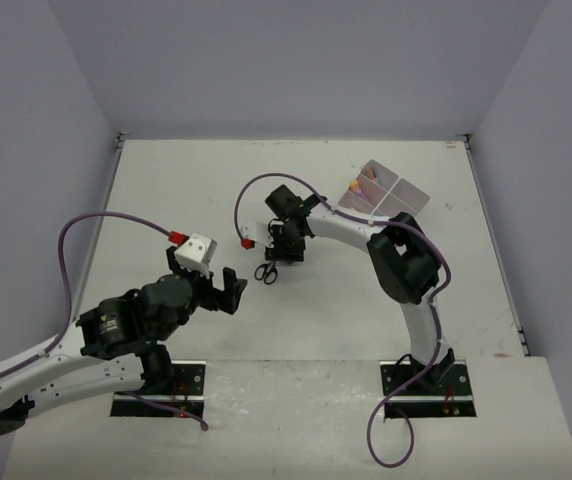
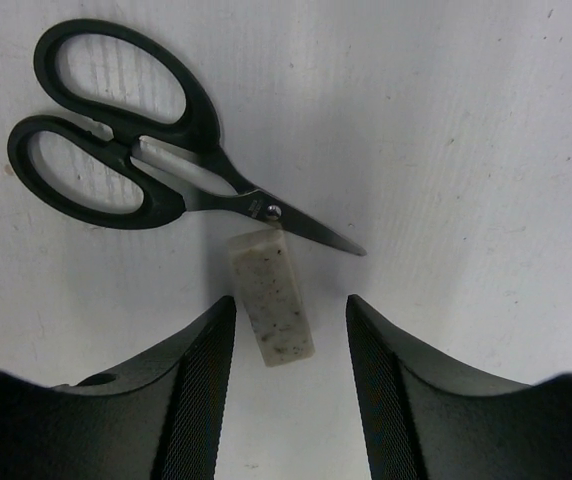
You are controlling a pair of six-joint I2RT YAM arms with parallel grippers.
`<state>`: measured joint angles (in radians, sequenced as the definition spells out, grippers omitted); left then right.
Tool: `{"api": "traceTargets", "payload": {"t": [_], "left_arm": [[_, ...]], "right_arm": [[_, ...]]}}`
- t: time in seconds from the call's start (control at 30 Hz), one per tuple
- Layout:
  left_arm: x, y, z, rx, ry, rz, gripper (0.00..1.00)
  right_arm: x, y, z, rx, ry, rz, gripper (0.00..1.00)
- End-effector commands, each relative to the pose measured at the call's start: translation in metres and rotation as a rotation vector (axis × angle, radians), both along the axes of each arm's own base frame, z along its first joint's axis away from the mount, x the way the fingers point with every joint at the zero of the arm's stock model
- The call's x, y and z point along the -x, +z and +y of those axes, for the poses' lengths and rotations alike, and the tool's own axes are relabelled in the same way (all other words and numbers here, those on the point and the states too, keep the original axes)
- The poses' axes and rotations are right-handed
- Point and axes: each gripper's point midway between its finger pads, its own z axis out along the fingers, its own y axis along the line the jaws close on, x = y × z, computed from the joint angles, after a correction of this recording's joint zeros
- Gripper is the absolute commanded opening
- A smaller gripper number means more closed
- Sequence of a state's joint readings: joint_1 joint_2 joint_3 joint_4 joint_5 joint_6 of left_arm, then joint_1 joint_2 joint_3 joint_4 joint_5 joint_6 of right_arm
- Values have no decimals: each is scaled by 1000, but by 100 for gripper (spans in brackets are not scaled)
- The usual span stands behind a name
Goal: Sort the stationery into containers
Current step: Pick up the stationery from the center of the board.
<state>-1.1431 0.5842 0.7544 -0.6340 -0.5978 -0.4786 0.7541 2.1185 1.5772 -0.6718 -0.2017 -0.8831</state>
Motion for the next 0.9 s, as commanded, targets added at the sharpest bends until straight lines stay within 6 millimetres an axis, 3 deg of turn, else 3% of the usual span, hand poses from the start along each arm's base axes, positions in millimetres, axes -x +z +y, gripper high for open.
{"api": "traceTargets", "payload": {"t": [0.0, 0.07, 0.17, 0.27, 0.47, 0.57, 0.63, 0.73, 0.87], "left_arm": [[-1, 0, -3, -3, -13, -13, 100], [-1, 1, -3, -2, -12, -13, 100], [-2, 1, -2, 0, -10, -16, 100], [-2, 2, -2, 3, -8, -18, 100], [-2, 2, -2, 3, -8, -16, 100], [-2, 1, -2, 1, -7, -16, 100], [-1, 2, -2, 5, -9, -17, 100], [-1, 3, -2, 10, -14, -18, 100], [1, 6, -3, 23, -26, -23, 100]], "right_arm": [[-6, 1, 9, -11, 7, -37, 50], [-5, -1, 9, -1, 9, -26, 47], [1, -5, 4, 40, 9, 17, 16], [8, 0, -1, 51, 7, 40, 1], [3, 31, -15, 26, -87, -16, 0], [-9, 63, -23, -50, -214, -51, 0], [-22, 98, -34, -131, -310, -105, 0], [-28, 120, -62, -159, -438, -164, 0], [-49, 134, -127, -96, -666, -265, 0]]}}
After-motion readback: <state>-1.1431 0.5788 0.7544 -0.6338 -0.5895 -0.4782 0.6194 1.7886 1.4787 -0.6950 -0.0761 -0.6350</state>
